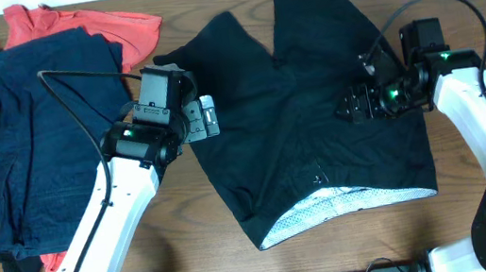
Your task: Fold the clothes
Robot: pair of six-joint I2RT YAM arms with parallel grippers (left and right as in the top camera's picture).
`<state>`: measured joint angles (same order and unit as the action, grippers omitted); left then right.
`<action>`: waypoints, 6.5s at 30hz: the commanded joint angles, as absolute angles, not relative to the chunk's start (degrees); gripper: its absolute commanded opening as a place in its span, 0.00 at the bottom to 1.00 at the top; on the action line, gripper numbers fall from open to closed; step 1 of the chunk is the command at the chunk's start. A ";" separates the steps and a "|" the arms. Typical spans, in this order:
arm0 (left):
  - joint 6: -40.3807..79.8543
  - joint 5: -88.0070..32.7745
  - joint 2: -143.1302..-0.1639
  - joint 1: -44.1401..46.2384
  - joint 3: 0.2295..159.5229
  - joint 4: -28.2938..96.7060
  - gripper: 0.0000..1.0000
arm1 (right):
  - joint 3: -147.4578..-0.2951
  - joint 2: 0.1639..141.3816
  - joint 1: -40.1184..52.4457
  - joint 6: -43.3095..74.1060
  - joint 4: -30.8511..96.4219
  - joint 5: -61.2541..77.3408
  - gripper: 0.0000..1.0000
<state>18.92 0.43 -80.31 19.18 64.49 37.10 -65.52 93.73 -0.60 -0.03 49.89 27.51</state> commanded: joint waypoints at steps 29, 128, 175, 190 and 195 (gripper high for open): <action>17.65 1.13 -82.08 18.94 64.34 38.28 0.98 | -58.24 109.25 -3.44 19.07 32.38 -2.20 0.75; 25.87 0.54 -94.96 9.78 63.02 72.38 0.06 | -99.31 115.13 8.40 1.69 68.07 22.17 0.81; 12.40 4.36 -94.96 9.67 62.37 38.83 0.78 | -67.26 114.28 11.62 3.68 33.93 -8.25 0.99; 12.40 4.10 -94.96 9.67 62.37 26.33 0.91 | -68.10 113.65 3.46 -31.75 0.75 3.86 0.99; 4.58 -4.40 -95.85 9.74 62.37 15.88 0.92 | -69.49 107.83 4.45 -24.03 1.30 8.43 0.99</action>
